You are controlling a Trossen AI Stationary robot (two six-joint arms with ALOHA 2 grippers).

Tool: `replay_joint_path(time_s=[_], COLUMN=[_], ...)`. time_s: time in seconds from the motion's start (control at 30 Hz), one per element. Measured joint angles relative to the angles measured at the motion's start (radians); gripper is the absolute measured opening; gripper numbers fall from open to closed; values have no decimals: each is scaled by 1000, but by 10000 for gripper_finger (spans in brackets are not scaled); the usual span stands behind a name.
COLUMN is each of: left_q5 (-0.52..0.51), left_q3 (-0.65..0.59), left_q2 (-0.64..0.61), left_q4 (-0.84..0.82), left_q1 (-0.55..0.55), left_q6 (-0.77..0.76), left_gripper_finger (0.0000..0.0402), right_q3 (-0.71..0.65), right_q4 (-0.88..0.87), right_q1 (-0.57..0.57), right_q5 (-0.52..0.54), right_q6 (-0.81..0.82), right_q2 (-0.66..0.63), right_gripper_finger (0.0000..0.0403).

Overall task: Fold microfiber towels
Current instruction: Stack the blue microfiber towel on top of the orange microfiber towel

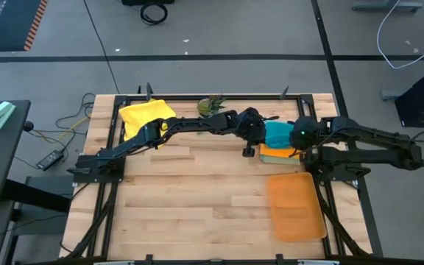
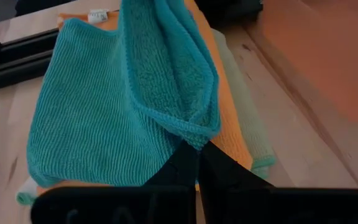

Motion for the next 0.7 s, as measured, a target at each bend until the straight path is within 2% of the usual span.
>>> replay_joint_path(time_s=[0.1,0.23,0.33,0.43,0.53,0.7], left_q5=[0,0,0,0,0,-2], left_q3=[0,0,0,0,0,0], left_q2=[0,0,0,0,0,-1], left_q4=[-4,-6,-7,-7,-11,-39], left_q1=[0,-2,-2,-2,-7,-22], left_q6=[0,-4,-11,-21,-21,-19], left_gripper_finger=[9,10,8,11,32,83], right_q3=[49,104,147,209,237,177], right_q4=[-13,-41,-42,1,17,24], right_q1=[0,0,0,0,-2,-6], right_q5=[-19,-89,-92,-97,-129,-130], right_q6=[71,77,105,245,390,506], right_q2=[16,31,41,66,110,209], right_gripper_finger=[124,159,175,177,144,20])
